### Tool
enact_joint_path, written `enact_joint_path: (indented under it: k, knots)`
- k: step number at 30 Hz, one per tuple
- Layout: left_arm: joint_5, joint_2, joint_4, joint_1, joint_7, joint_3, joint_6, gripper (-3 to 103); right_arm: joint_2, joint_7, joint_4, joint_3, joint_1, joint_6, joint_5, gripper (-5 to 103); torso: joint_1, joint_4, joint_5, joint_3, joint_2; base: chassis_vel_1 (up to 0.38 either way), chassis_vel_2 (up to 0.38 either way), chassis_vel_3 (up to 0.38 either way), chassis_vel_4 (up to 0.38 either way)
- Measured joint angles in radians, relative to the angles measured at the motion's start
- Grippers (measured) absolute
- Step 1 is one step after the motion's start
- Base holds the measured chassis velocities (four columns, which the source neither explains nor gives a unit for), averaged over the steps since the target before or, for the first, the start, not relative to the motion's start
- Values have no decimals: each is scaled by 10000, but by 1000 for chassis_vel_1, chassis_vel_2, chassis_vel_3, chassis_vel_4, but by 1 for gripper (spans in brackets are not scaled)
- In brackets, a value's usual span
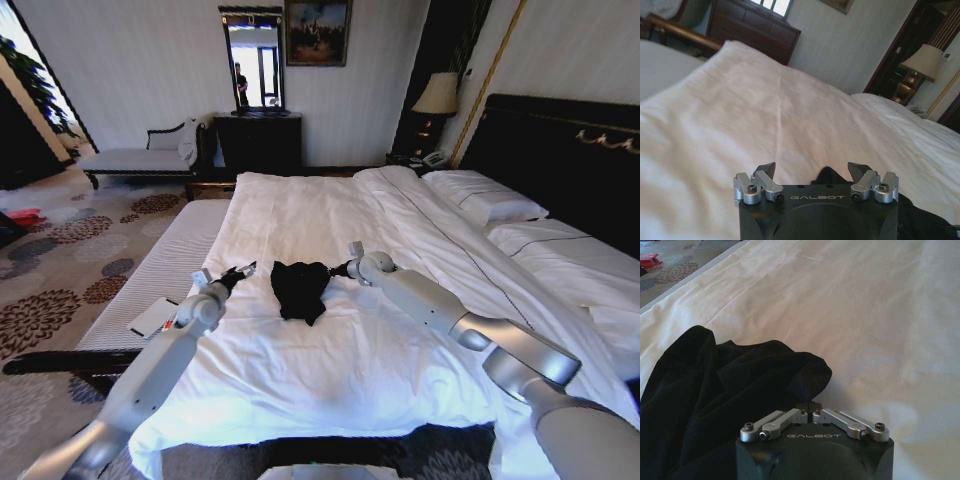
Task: Fold the clothes on the bed.
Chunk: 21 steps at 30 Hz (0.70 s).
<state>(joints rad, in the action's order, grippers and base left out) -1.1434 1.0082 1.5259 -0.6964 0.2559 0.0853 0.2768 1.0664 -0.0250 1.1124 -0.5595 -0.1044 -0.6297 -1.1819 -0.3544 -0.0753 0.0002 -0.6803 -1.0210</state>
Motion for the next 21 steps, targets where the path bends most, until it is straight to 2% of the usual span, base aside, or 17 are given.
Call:
enact_joint_path:
  k: [9, 21]
  knots:
    - [-594, 686, -1172, 1036, 240, -566, 252, 81, -18, 9, -9, -4, -48, 0, 45, 0, 0, -4, 1, 0, 0, 0, 0, 0, 0]
    - [-463, 1171, -2435, 1648, 43, -965, 270, 74, 28, 14, -40, -18, -55, 10, 76, 0, 0, -1, -1, -1, 0, 0, 0, 0, 0]
